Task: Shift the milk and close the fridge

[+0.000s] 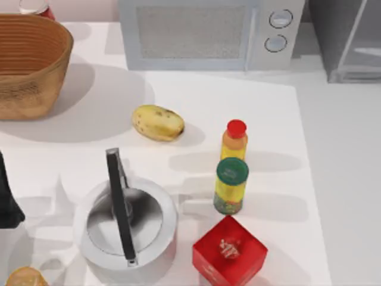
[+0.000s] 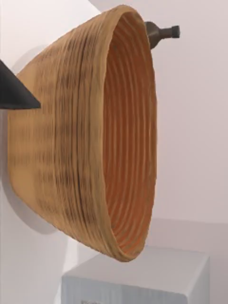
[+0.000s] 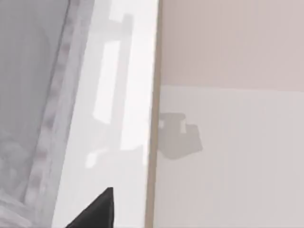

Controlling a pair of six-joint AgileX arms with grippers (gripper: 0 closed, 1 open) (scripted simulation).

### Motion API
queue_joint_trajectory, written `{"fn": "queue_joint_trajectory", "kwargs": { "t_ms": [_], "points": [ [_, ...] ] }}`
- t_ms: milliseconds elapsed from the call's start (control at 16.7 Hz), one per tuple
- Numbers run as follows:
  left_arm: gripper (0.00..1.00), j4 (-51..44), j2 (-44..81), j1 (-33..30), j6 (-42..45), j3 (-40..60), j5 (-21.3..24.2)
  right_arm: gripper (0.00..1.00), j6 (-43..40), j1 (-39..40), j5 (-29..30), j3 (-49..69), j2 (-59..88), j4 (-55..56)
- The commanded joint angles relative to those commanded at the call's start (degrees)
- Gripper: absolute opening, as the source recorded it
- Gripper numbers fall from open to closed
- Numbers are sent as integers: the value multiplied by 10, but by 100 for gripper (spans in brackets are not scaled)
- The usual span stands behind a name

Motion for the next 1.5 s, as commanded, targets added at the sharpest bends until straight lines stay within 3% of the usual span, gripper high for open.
{"fn": "queue_joint_trajectory", "kwargs": {
  "t_ms": [240, 480, 1080, 1260, 1500],
  "points": [
    [100, 0, 0, 0, 0, 0, 0, 100, 193, 112, 22, -4, -2, 155],
    [100, 0, 0, 0, 0, 0, 0, 100, 318, 195, 41, -11, -3, 265],
    [100, 0, 0, 0, 0, 0, 0, 100, 364, 231, 64, -21, -10, 302],
    [100, 0, 0, 0, 0, 0, 0, 100, 411, 295, 116, -41, -20, 328],
    [100, 0, 0, 0, 0, 0, 0, 100, 505, 442, 224, -88, -45, 378]
  ]
}}
